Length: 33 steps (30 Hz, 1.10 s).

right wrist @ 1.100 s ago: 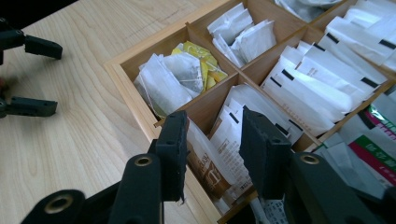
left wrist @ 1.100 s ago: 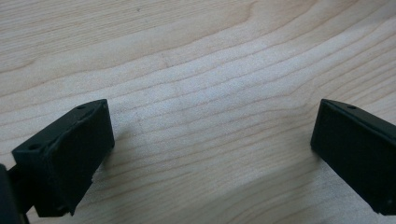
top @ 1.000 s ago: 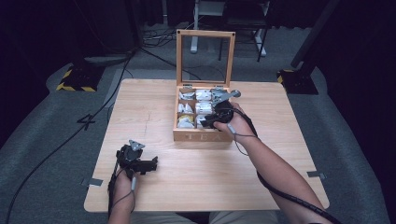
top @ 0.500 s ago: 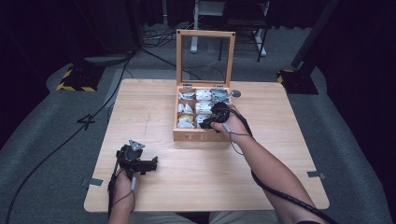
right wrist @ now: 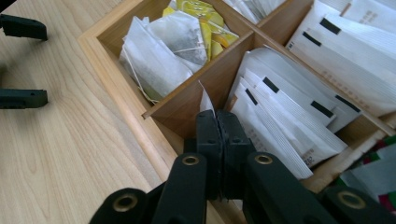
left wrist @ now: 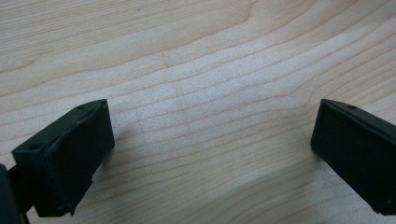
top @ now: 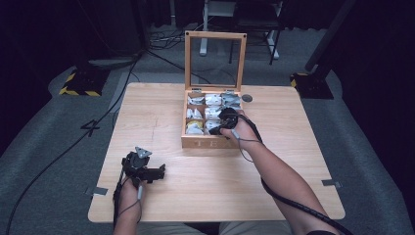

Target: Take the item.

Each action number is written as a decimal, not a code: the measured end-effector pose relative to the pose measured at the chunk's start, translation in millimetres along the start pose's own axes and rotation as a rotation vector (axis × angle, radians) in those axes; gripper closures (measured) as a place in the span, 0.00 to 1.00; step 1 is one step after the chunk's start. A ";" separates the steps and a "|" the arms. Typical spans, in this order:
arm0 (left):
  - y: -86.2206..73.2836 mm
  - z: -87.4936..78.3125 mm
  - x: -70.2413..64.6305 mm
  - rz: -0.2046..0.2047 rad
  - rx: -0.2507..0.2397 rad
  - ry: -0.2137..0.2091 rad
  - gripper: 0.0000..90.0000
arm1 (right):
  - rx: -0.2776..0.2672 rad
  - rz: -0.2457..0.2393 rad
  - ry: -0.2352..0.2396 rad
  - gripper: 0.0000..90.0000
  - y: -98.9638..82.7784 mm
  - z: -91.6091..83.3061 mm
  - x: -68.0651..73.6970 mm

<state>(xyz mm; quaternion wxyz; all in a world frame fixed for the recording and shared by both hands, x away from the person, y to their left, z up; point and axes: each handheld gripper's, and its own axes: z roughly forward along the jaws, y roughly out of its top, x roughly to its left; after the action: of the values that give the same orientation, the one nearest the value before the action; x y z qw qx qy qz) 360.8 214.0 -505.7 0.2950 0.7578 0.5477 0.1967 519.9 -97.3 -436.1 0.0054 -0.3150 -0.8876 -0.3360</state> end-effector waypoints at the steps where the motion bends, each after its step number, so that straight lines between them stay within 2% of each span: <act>1: 0.0 -0.1 0.0 0.000 0.001 -0.001 0.00 | 0.003 -0.026 -0.011 1.00 1.2 -0.5 1.9; 4: 0.0 -0.1 0.0 0.000 0.001 -0.001 0.00 | -0.016 -0.049 -0.019 1.00 3.1 -4.5 3.2; 18: 0.0 -0.1 0.0 0.000 0.001 -0.001 0.00 | -0.125 -0.064 -0.040 1.00 14.1 -34.8 9.3; 22: 0.1 -0.1 0.1 0.000 0.001 -0.001 0.00 | -0.183 -0.057 -0.028 1.00 14.1 -46.7 9.6; 25: 0.1 -0.1 0.0 0.000 0.001 -0.001 0.00 | -0.206 -0.055 -0.020 1.00 13.0 -51.3 9.8; 26: 0.1 -0.1 0.0 0.000 0.001 -0.001 0.00 | -0.228 -0.045 -0.005 1.00 11.8 -55.9 10.1; 33: 0.0 -0.1 0.1 0.000 0.001 -0.001 0.00 | -0.274 -0.065 -0.001 1.00 9.7 -71.2 14.6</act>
<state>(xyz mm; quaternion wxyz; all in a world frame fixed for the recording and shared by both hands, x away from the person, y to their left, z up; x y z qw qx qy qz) 360.8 214.0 -505.6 0.2947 0.7582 0.5475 0.1962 499.3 -126.3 -371.9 -0.0491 -0.2842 -0.8433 -0.4536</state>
